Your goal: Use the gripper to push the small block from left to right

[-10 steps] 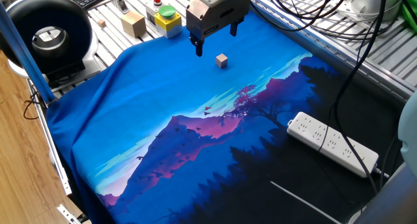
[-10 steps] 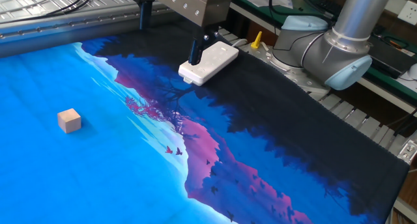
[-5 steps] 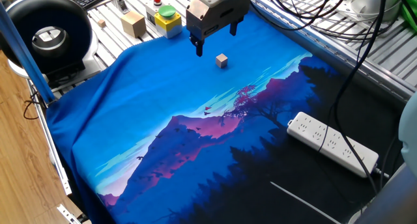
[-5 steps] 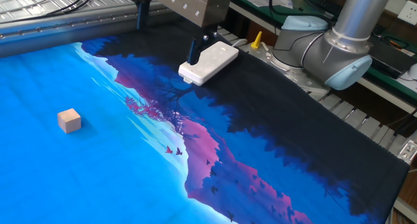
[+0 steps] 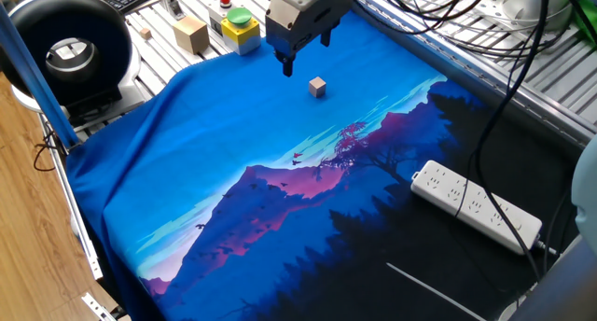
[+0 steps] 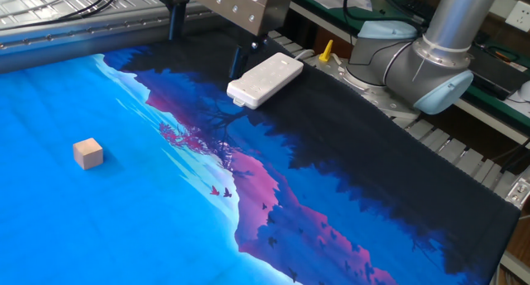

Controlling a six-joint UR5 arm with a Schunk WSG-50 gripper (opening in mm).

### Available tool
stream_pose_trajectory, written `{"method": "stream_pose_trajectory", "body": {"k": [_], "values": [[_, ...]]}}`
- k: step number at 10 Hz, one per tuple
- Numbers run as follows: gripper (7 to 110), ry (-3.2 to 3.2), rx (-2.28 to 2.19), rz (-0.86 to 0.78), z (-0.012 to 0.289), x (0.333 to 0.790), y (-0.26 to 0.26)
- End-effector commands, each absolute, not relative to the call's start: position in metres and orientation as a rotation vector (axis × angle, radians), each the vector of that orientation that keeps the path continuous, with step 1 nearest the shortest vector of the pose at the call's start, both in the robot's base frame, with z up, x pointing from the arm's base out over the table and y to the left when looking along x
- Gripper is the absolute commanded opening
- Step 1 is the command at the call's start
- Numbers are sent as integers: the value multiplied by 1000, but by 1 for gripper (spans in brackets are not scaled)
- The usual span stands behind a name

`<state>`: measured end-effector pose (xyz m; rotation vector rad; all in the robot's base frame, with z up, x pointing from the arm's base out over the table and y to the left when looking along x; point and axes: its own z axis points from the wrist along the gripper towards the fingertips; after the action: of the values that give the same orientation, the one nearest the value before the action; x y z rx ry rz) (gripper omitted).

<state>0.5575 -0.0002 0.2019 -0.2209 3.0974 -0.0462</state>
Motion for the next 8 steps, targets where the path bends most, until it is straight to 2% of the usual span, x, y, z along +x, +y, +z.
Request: {"method": "stream_pose_trajectory", "body": {"k": [1,5,8], "values": [[7,3083,-256,-29,203,561,3],[7,3085,-181,47,201,554,0],[7,3131,-230,66,205,538,-23]]}}
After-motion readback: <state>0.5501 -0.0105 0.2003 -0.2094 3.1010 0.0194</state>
